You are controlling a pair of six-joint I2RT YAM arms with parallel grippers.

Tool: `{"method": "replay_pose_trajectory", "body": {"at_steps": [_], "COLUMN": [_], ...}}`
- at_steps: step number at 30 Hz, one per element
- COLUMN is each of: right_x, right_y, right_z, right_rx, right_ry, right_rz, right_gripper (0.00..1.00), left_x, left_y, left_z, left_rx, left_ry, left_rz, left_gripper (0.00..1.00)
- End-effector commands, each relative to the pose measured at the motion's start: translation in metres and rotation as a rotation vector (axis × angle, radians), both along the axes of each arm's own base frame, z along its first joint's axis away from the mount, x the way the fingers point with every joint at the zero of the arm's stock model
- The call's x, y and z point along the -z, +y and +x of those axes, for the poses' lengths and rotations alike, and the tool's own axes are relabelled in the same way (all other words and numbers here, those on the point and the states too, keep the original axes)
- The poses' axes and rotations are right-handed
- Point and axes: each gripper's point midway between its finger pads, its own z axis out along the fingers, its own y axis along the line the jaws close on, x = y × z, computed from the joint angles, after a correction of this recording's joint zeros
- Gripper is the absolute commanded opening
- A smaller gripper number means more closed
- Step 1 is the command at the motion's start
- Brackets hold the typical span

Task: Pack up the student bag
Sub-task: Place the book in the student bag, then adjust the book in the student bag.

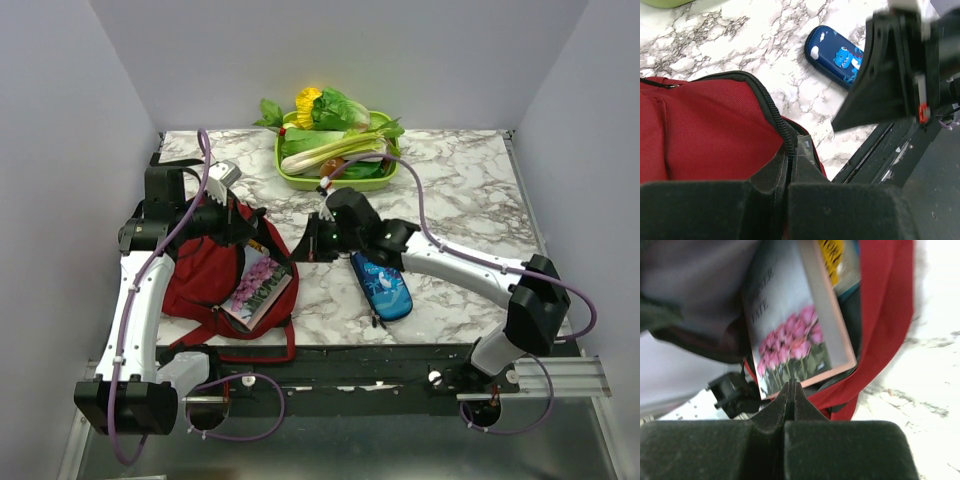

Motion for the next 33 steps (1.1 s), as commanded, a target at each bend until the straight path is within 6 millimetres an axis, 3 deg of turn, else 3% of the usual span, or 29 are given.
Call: {"method": "replay_pose_trajectory", "body": {"at_steps": [1,6,11,17,24,25,26,29,31,32,33], "right_x": [0.026,0.042,0.041,0.067,0.077,0.066,0.074,0.056,0.043,0.050,0.032], "right_y": [0.022,0.032,0.049,0.070,0.107,0.117,0.122,0.141,0.139,0.130,0.124], "right_z": [-0.033,-0.055,-0.057,-0.066,-0.050,-0.043,-0.037,-0.026,-0.024,-0.025,-0.027], "right_rx": [-0.134,-0.212,-0.254,-0.310,-0.308,-0.297,-0.281,-0.282,-0.283,-0.272,-0.266], "right_ry": [-0.038,-0.005,0.003,0.037,0.003,-0.023,-0.031,-0.073,-0.098,-0.095,-0.115], "right_rz": [-0.070,-0.072,-0.052,-0.084,-0.091,-0.069,-0.077,-0.038,-0.032,-0.054,-0.031], "right_gripper": [0.01,0.01,0.01,0.01,0.01,0.01,0.01,0.01,0.01,0.01,0.01], "left_x": [-0.022,-0.026,-0.023,-0.031,-0.038,-0.038,-0.039,-0.038,-0.035,-0.035,-0.032], "left_y": [-0.009,-0.009,-0.007,-0.006,-0.008,-0.008,-0.008,-0.007,-0.006,-0.006,-0.005], "left_z": [0.004,0.005,0.003,0.003,0.000,-0.001,-0.002,-0.003,-0.005,-0.006,-0.006], "left_rx": [0.046,0.048,0.048,0.046,0.057,0.063,0.065,0.063,0.069,0.071,0.070], "left_ry": [-0.060,-0.083,-0.080,-0.109,-0.111,-0.107,-0.108,-0.102,-0.101,-0.101,-0.098], "left_rz": [-0.050,-0.040,-0.024,-0.014,-0.027,-0.029,-0.030,-0.021,-0.009,-0.005,0.001], "left_gripper": [0.00,0.00,0.00,0.00,0.00,0.00,0.00,0.00,0.00,0.00,0.00]}}
